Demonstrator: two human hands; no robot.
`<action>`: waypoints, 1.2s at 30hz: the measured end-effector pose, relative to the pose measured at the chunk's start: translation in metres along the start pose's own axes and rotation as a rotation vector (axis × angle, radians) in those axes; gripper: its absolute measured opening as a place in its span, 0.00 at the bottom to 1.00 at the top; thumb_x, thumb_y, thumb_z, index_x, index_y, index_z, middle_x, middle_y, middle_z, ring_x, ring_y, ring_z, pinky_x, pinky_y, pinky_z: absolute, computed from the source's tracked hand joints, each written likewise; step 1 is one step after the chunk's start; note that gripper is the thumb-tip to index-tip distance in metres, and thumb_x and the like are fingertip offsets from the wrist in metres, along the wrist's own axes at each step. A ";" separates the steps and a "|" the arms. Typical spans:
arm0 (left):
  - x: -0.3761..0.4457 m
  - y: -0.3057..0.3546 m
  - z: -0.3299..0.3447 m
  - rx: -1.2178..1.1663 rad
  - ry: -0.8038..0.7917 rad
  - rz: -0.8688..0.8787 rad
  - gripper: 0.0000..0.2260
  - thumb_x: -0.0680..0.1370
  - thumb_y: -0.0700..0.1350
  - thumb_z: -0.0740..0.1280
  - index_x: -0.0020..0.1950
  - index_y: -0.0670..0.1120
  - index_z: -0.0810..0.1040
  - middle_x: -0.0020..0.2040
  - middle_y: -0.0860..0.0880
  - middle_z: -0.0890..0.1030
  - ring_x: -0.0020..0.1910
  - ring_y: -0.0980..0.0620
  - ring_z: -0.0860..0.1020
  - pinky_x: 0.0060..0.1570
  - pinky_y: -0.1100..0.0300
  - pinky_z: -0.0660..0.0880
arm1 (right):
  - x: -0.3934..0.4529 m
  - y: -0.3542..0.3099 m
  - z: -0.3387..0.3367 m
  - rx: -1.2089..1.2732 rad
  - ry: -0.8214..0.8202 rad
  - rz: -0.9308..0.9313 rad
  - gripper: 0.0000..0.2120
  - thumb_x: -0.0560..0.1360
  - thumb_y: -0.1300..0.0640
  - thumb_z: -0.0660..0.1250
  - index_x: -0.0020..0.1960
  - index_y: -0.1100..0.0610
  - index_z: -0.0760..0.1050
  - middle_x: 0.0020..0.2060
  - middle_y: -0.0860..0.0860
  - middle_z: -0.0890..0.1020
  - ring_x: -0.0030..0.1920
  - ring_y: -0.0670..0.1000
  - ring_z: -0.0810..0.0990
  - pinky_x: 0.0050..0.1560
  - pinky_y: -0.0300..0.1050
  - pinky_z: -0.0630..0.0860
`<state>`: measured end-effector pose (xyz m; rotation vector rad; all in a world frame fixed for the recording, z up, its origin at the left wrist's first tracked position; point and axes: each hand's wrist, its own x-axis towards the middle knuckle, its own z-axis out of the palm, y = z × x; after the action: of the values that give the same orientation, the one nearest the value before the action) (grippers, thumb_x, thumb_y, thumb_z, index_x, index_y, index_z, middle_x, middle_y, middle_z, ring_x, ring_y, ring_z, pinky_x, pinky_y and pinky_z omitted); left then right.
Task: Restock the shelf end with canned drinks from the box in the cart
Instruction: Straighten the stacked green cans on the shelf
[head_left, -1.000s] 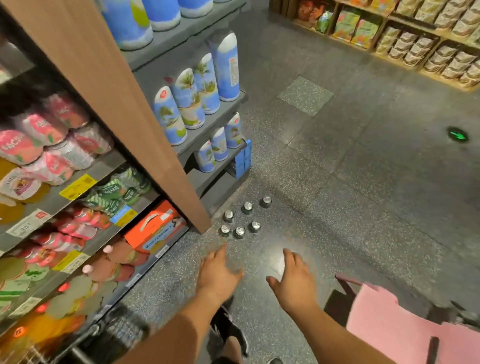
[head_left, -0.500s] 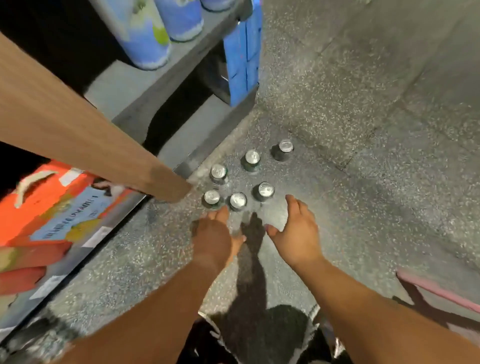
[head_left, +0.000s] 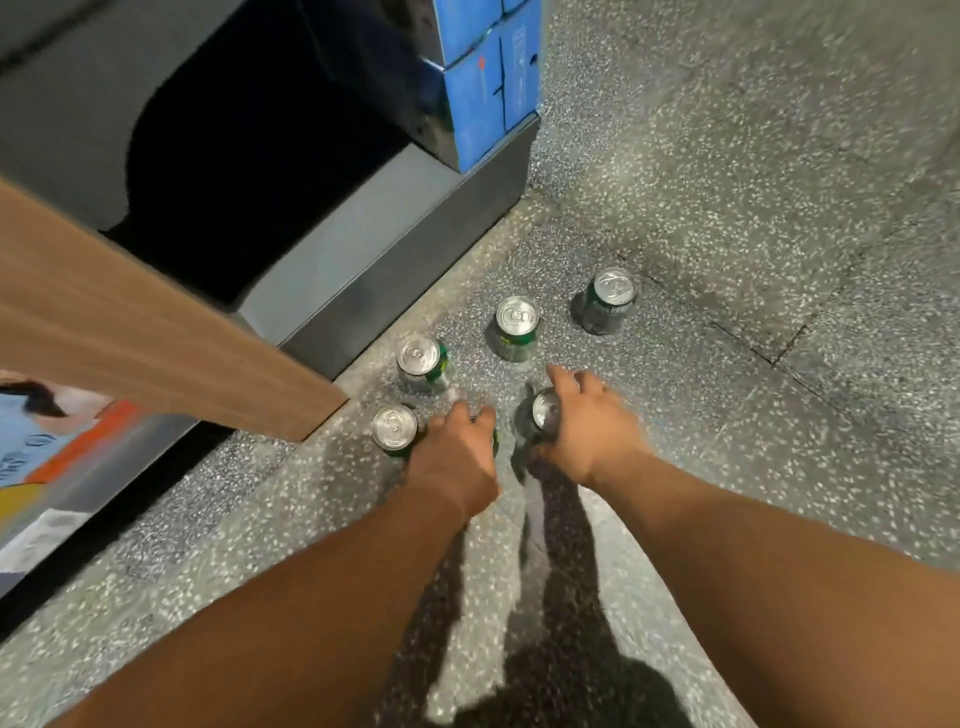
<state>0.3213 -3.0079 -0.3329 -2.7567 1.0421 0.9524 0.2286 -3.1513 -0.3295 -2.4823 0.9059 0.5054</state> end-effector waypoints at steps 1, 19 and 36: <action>0.002 0.001 0.002 0.022 -0.022 -0.004 0.35 0.75 0.43 0.66 0.79 0.52 0.56 0.75 0.44 0.60 0.71 0.38 0.65 0.66 0.47 0.71 | 0.005 -0.003 0.001 -0.014 -0.028 -0.005 0.46 0.69 0.46 0.75 0.77 0.48 0.51 0.69 0.57 0.65 0.66 0.63 0.68 0.63 0.58 0.70; -0.176 0.006 -0.122 -0.156 0.038 -0.103 0.30 0.75 0.46 0.73 0.74 0.51 0.65 0.67 0.45 0.71 0.62 0.44 0.74 0.63 0.51 0.74 | -0.153 -0.059 -0.122 0.201 0.096 0.032 0.28 0.66 0.52 0.76 0.58 0.54 0.64 0.52 0.54 0.72 0.41 0.54 0.73 0.42 0.42 0.67; -0.617 -0.006 -0.538 -0.332 0.444 -0.303 0.30 0.73 0.52 0.70 0.72 0.51 0.63 0.69 0.50 0.66 0.68 0.48 0.71 0.63 0.56 0.69 | -0.469 -0.333 -0.544 0.195 0.271 -0.508 0.24 0.62 0.47 0.69 0.56 0.48 0.67 0.47 0.47 0.67 0.52 0.56 0.76 0.43 0.45 0.69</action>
<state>0.2506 -2.7750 0.4489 -3.3709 0.4944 0.5210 0.2150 -2.9691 0.4405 -2.5014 0.3594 -0.0873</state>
